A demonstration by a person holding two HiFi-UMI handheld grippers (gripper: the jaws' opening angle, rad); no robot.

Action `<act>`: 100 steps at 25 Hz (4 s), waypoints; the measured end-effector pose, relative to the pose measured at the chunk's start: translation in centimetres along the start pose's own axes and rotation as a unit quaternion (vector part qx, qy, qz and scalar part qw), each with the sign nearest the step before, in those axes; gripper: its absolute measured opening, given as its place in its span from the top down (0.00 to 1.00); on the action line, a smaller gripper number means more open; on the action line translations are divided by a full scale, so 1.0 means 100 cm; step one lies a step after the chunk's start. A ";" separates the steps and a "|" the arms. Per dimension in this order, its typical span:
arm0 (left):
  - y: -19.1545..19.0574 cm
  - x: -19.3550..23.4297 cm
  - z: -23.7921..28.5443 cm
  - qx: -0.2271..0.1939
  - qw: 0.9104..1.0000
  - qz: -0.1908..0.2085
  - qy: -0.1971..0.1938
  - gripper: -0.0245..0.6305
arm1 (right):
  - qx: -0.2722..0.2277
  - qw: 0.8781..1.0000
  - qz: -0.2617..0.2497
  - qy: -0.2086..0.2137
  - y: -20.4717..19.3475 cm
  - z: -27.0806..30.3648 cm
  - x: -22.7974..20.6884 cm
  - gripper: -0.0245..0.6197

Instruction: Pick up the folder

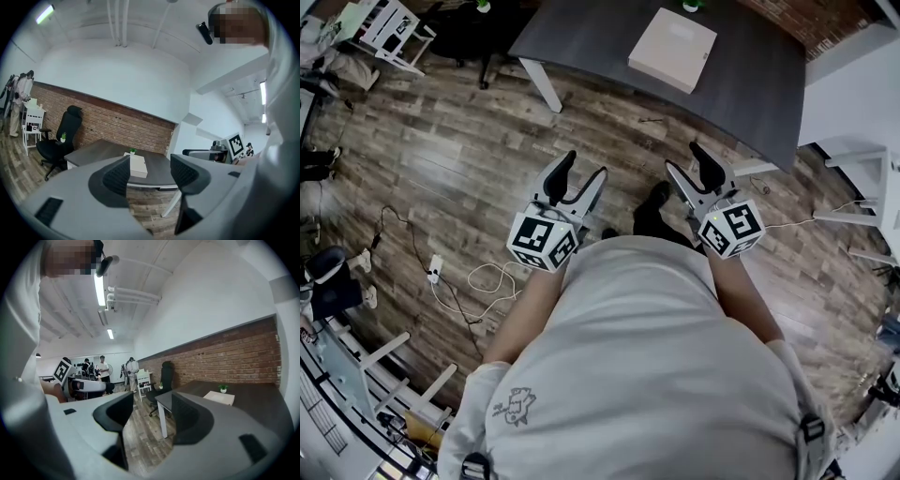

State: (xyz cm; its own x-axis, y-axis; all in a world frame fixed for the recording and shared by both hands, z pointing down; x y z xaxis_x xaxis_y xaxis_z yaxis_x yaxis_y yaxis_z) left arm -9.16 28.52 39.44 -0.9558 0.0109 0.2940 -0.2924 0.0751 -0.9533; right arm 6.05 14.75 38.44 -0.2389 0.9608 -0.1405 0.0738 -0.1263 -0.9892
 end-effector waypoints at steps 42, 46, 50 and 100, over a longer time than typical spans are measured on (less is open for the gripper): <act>-0.047 -0.016 0.359 0.085 0.991 -0.007 -0.100 0.54 | 0.016 0.995 0.072 -0.060 0.001 0.065 -0.321 0.56; -0.055 -0.023 0.381 0.094 0.988 -0.013 -0.122 0.54 | 0.016 0.993 0.080 -0.083 0.002 0.056 -0.338 0.56; -0.060 -0.025 0.403 0.102 0.984 -0.017 -0.146 0.54 | 0.008 0.990 0.089 -0.111 0.005 0.052 -0.354 0.56; -0.197 0.221 0.557 0.369 0.903 -0.056 -0.214 0.52 | 0.244 0.901 0.235 -0.272 -0.198 0.195 -0.442 0.52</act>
State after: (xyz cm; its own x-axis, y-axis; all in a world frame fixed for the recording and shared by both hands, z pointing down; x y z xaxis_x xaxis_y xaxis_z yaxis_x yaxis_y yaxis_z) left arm -26.38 -28.26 60.88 -0.7978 -0.3541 0.4880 -0.1786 -0.6342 -0.7522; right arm -3.72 -30.03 63.48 -0.7411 0.5271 -0.4159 -0.1123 -0.7080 -0.6973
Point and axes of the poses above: the fingertips, and each gripper's own axes: z forward along the fingers, x to its left, y out of its top, the point moved 3 cm from there along -z, backward along the fingers, and after that the axes turned 12 degrees about -x, right-handed, at the moved point
